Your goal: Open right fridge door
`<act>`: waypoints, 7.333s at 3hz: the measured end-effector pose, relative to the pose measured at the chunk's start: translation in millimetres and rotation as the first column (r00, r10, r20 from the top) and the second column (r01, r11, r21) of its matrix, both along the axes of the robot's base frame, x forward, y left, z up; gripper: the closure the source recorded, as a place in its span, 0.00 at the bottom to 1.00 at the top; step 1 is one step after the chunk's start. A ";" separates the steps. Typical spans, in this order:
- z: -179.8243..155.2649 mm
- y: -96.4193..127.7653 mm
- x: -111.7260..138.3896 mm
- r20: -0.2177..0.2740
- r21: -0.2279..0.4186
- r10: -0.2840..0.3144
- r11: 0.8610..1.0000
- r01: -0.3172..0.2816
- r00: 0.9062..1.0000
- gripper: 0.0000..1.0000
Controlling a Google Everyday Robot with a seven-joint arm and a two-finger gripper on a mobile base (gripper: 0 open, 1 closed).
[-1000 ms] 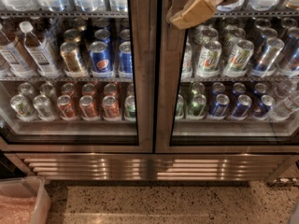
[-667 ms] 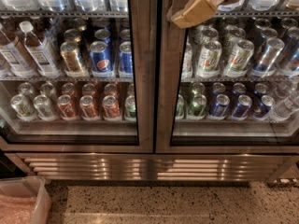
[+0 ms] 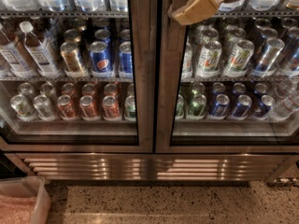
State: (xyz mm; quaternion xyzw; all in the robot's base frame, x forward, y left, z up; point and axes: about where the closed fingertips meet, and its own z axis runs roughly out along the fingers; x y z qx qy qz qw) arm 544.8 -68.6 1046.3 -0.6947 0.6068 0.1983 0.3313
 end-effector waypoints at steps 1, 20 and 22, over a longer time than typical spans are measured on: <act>-3.3 5.7 -0.8 0.011 0.026 -0.002 1.000 0.002 1.000 1.00; 0.7 6.9 1.0 0.087 0.079 -0.027 0.997 0.020 0.996 1.00; 0.5 4.5 0.2 0.112 0.077 -0.057 0.996 0.048 0.992 1.00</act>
Offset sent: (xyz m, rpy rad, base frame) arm -0.0698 0.0570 -0.0216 0.3050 -0.1975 0.0971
